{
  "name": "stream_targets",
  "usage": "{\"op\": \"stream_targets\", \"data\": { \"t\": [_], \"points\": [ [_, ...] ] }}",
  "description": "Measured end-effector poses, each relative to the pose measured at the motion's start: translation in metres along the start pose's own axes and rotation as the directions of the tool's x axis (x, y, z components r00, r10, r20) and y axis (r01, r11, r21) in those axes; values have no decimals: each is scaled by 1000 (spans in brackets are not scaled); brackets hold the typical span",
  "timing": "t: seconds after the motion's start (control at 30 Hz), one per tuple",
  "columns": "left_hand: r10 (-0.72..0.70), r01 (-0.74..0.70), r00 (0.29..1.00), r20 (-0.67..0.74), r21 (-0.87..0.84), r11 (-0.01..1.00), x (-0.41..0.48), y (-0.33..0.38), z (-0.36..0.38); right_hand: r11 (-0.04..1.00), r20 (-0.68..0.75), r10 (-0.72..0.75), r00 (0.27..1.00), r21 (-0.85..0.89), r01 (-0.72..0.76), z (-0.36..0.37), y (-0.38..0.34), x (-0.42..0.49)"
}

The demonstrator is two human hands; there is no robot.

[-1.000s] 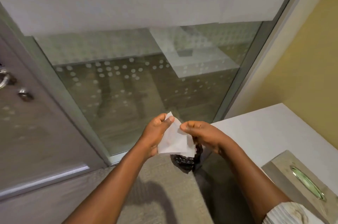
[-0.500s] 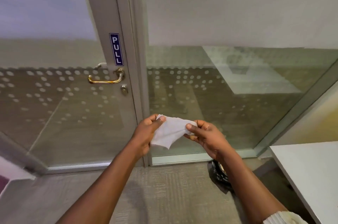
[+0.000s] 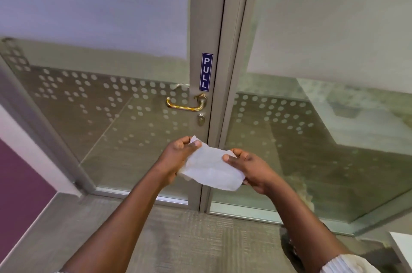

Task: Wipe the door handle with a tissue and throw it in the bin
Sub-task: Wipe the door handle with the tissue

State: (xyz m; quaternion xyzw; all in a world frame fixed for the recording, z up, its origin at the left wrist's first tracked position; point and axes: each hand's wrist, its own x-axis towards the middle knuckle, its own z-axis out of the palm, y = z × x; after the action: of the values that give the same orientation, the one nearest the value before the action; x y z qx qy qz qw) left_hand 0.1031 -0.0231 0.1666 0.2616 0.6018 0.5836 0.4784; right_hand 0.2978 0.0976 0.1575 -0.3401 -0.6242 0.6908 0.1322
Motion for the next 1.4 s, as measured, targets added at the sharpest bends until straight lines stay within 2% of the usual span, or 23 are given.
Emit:
{"op": "stream_targets", "data": {
  "t": [0.07,0.17,0.27,0.33,0.43,0.5,0.57,0.67,0.77,0.87,0.93,1.03,1.1,1.23,1.4],
  "points": [
    [-6,2,1000,31,119,993,6,10,-11,983,43,-38,998,-176,45,-4,-8,14],
    [-6,-13,997,78,238,971,20,20,-22,932,62,-83,995,-349,100,-6,-20,33],
    [-9,-30,992,127,295,955,41,32,-26,835,71,-130,989,-530,148,-7,-31,60],
    [-21,-36,984,175,314,949,56,41,-25,762,120,-211,970,-601,240,-8,-41,79],
    [-39,-61,969,245,388,920,76,53,-22,773,242,-237,941,-540,333,-1,-60,96],
    [-61,-48,954,293,352,935,90,59,-22,857,328,-197,924,-400,324,1,-67,112],
    [-89,-1,941,327,266,964,99,66,-23,887,341,-192,920,-341,311,-2,-70,124],
    [-152,72,921,359,228,971,106,75,-29,881,212,-216,953,-378,284,-9,-72,134],
    [-234,92,875,423,330,940,115,78,-43,888,130,-243,961,-369,275,-13,-72,142],
    [-300,94,858,416,448,889,124,77,-62,935,7,-246,969,-261,239,-13,-77,148],
    [-301,95,850,432,436,895,130,73,-75,965,-88,-222,971,-166,205,-15,-79,152],
    [-260,97,861,436,361,928,134,70,-92,981,-159,-186,970,-85,175,-15,-81,155],
    [-190,43,891,412,339,940,134,73,-102,985,-200,-171,965,-30,168,-11,-81,154],
    [-16,-71,961,277,302,951,138,77,-123,983,-258,-137,956,80,163,2,-81,150],
    [199,-221,967,158,135,966,131,80,-132,975,-281,-101,954,164,152,20,-72,153]
  ]
}}
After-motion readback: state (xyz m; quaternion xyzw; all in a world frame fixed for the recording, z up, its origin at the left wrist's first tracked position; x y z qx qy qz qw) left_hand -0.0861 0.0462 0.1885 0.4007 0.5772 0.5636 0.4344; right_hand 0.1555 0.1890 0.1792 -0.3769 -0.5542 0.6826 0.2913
